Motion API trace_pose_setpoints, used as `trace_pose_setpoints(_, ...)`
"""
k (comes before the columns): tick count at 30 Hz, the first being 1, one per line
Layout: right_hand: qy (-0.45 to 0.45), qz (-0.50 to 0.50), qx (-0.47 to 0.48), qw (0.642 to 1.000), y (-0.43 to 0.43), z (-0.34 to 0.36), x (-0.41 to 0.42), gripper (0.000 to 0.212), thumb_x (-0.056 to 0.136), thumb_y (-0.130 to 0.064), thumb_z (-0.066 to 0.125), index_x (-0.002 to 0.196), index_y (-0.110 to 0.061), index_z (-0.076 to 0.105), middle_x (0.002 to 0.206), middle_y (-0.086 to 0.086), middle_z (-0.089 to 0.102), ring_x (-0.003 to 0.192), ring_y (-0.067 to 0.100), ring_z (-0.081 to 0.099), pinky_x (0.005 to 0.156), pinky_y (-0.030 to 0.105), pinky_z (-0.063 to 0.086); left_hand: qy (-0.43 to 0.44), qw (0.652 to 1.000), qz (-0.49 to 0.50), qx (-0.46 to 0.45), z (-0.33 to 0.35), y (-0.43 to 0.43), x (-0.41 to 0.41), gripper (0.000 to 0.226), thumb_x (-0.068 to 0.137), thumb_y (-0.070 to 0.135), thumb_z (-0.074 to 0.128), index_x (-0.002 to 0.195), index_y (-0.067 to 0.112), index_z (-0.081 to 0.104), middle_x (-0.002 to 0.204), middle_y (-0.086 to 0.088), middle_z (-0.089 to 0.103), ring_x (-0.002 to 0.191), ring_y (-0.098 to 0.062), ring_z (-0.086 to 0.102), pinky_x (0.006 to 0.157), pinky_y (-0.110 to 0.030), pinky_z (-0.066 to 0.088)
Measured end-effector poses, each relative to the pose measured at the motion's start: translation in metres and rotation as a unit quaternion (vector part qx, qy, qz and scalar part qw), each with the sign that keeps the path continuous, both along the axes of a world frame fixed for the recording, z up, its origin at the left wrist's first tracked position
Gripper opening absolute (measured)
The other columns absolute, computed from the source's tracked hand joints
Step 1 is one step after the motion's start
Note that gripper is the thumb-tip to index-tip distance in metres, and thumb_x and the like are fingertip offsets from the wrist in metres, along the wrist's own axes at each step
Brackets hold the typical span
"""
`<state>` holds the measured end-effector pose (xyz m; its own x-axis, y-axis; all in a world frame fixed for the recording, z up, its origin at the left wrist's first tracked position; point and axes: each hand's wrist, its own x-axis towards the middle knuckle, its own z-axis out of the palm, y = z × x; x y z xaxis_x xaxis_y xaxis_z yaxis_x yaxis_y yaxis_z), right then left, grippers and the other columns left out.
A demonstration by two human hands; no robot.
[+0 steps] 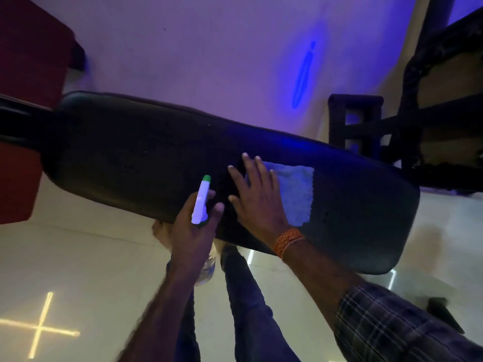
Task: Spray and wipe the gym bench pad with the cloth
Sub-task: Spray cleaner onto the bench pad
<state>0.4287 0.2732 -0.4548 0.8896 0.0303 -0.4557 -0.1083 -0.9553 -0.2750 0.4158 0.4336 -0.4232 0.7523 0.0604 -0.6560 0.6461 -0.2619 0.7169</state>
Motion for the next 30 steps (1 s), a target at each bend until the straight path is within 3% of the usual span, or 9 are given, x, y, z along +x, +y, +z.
trace_pose_setpoints(4, -0.002, 0.076, 0.007, 0.997, 0.052, -0.006, 0.054, 0.068, 0.099, -0.038, 0.058, 0.159, -0.023, 0.029, 0.173, 0.01, 0.01, 0.159, 0.031, 0.011, 0.125, 0.06, 0.015, -0.008, 0.998, 0.056, 0.036, 0.002, 0.04, 0.012, 0.009, 0.095, 0.036, 0.073, 0.102, 0.031, 0.069, 0.075, 0.009, 0.065, 0.059, -0.02, 0.06, 0.063, -0.022, 0.049)
trace_pose_setpoints(7, -0.023, 0.137, 0.027, 0.99, 0.093, -0.008, 0.089, 0.07, 0.095, -0.038, 0.064, 0.155, -0.021, 0.033, 0.17, 0.011, 0.016, 0.157, 0.033, 0.015, 0.124, 0.06, 0.019, -0.012, 0.993, 0.108, 0.049, 0.007, 0.074, 0.025, 0.008, 0.095, 0.043, 0.069, 0.104, 0.042, 0.068, 0.079, 0.006, 0.067, 0.055, -0.015, 0.059, 0.052, -0.017, 0.046)
trace_pose_setpoints(9, -0.036, 0.158, 0.041, 0.986, 0.119, -0.011, 0.107, 0.072, 0.093, -0.039, 0.066, 0.155, -0.021, 0.033, 0.17, 0.01, 0.016, 0.157, 0.033, 0.015, 0.124, 0.06, 0.022, -0.025, 0.989, 0.139, 0.054, 0.009, 0.098, 0.034, 0.014, 0.095, 0.041, 0.069, 0.109, 0.038, 0.069, 0.085, 0.003, 0.07, 0.054, -0.013, 0.058, 0.052, -0.018, 0.046)
trace_pose_setpoints(13, -0.018, 0.192, 0.033, 0.981, 0.161, -0.015, 0.126, 0.088, 0.094, -0.05, 0.064, 0.163, -0.024, 0.016, 0.174, 0.002, -0.004, 0.16, 0.032, -0.005, 0.123, 0.07, 0.012, -0.056, 0.983, 0.156, 0.081, 0.007, 0.137, 0.052, 0.021, 0.096, 0.037, 0.07, 0.117, 0.037, 0.069, 0.094, 0.012, 0.072, 0.069, -0.02, 0.066, 0.061, -0.023, 0.05)
trace_pose_setpoints(16, -0.013, 0.177, 0.006, 0.984, 0.177, -0.019, 0.124, 0.095, 0.094, -0.055, 0.062, 0.164, -0.025, 0.006, 0.173, 0.0, -0.014, 0.159, 0.033, -0.013, 0.121, 0.075, 0.005, -0.064, 0.979, 0.136, 0.137, 0.001, 0.152, 0.064, 0.017, 0.094, 0.048, 0.067, 0.101, 0.033, 0.069, 0.073, 0.013, 0.066, 0.07, -0.021, 0.068, 0.066, -0.036, 0.053)
trace_pose_setpoints(20, -0.018, 0.168, -0.016, 0.985, 0.184, -0.023, 0.123, 0.104, 0.09, -0.056, 0.066, 0.164, -0.027, -0.001, 0.173, -0.002, -0.017, 0.159, 0.032, -0.014, 0.12, 0.076, 0.006, -0.066, 0.967, 0.139, 0.203, -0.005, 0.161, 0.076, 0.031, 0.094, 0.056, 0.065, 0.073, 0.034, 0.056, 0.064, 0.024, 0.061, 0.059, -0.005, 0.057, 0.055, -0.027, 0.037)
trace_pose_setpoints(24, -0.003, 0.169, -0.035, 0.985, 0.189, -0.022, 0.124, 0.105, 0.091, -0.058, 0.063, 0.164, -0.028, -0.005, 0.172, -0.003, -0.02, 0.159, 0.031, -0.017, 0.12, 0.075, 0.007, -0.061, 0.973, 0.114, 0.191, -0.007, 0.168, 0.076, 0.026, 0.094, 0.056, 0.065, 0.076, 0.038, 0.057, 0.063, 0.021, 0.06, 0.065, 0.001, 0.059, 0.056, -0.018, 0.035)
trace_pose_setpoints(27, 0.008, 0.17, -0.046, 0.984, 0.192, -0.021, 0.124, 0.105, 0.092, -0.057, 0.062, 0.163, -0.028, -0.008, 0.171, -0.003, -0.023, 0.158, 0.031, -0.02, 0.12, 0.076, 0.006, -0.07, 0.971, 0.107, 0.201, -0.004, 0.17, 0.075, 0.033, 0.093, 0.055, 0.066, 0.07, 0.035, 0.054, 0.059, 0.013, 0.056, 0.061, -0.007, 0.057, 0.054, -0.027, 0.036)
trace_pose_setpoints(30, 0.015, 0.166, -0.051, 0.985, 0.194, -0.021, 0.124, 0.105, 0.092, -0.054, 0.064, 0.163, -0.027, -0.009, 0.171, -0.003, -0.024, 0.158, 0.032, -0.021, 0.12, 0.076, 0.004, -0.069, 0.976, 0.117, 0.17, -0.003, 0.174, 0.076, 0.027, 0.096, 0.054, 0.063, 0.081, 0.032, 0.061, 0.065, 0.007, 0.062, 0.069, -0.025, 0.067, 0.064, -0.037, 0.051)
